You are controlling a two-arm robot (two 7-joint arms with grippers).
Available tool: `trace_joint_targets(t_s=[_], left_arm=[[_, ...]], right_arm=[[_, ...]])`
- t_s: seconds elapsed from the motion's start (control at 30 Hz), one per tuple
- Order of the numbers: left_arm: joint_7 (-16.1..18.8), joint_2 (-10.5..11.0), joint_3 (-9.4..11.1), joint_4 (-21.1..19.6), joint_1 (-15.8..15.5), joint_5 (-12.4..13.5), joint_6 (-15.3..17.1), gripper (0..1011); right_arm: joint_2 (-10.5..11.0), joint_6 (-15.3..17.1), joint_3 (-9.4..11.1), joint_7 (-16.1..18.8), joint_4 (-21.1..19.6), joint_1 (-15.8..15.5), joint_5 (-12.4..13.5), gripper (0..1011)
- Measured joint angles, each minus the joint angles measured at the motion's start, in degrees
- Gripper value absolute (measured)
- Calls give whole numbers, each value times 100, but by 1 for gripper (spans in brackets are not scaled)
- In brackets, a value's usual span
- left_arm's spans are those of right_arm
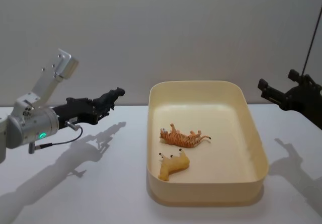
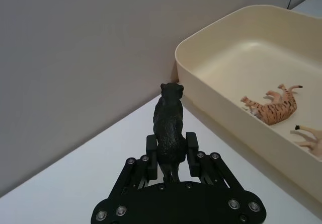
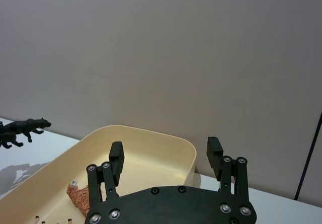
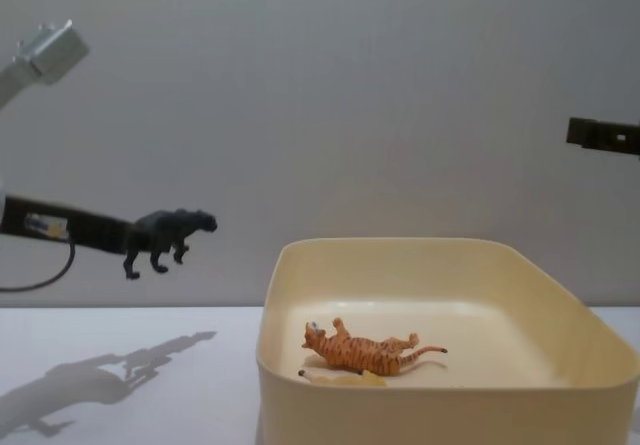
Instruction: Pick up the toy alternately with two hands and place it into the central storage box.
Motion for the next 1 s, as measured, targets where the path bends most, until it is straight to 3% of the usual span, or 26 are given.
trace_joint_targets(t_s=[0.27,0.6,1.0], left_arm=[[-349,55,-11,-263,-23,148,-78,304],[-943,-15,71,-303,-237,401,-314,304],[-1901,-358,327,138,-775,852,-840,304]], right_arm=[[0,0,0,0,0,0,0,1001],[0,0,0,0,0,0,0,1001],[0,0,0,0,0,0,0,1001]])
